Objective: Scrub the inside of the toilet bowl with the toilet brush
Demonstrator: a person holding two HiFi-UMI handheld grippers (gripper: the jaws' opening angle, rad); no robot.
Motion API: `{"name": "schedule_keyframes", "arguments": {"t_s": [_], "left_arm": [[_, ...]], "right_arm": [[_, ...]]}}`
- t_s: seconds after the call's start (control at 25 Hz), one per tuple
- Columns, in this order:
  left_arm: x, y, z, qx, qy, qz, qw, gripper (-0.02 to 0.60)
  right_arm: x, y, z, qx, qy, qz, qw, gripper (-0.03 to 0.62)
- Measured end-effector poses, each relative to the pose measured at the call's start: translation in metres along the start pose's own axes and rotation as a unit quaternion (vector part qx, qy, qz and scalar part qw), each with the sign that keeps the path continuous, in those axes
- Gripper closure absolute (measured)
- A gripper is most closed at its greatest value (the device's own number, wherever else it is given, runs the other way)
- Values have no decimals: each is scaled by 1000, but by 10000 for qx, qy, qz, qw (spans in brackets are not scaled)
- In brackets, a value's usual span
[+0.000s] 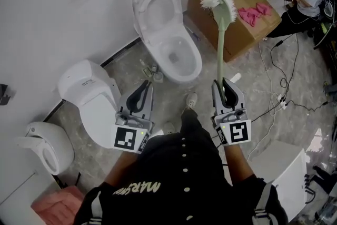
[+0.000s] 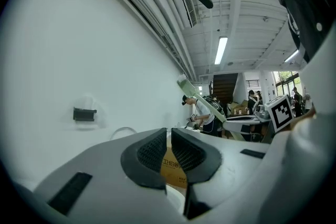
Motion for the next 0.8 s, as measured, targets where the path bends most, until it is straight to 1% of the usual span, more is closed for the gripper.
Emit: {"name": "schedule_keyframes", "arguments": {"t_s": [0.16, 0.32, 0.52, 0.64, 0.8], "left_arm": [[1, -1, 41, 27, 7, 15, 10000, 532], [10, -4, 87, 113, 94, 76, 9999, 532], [25, -6, 142, 279, 185, 125, 9994, 532], [31, -4, 170, 385, 241, 74, 9989, 532], [33, -2, 203, 536, 194, 126, 9983, 532]], "right_arm": [[-4, 31, 28, 89, 29, -47, 9999, 508], [-4, 67, 60, 236, 61, -86, 9997, 508], [4, 114, 98, 394, 155, -160, 9990, 508], [6, 139, 117, 523, 225, -208, 9982, 508], [10, 171, 143, 622, 343, -143, 9974, 508]]}}
Point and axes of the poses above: the fingertips, and each gripper's own axes: z forward along the fingers, y to its right, x out of its top, the point moved 7 cm from there along -z, backward along the fingers, and after that the axes turned 2 degrees about x, right-handed, at the moved point
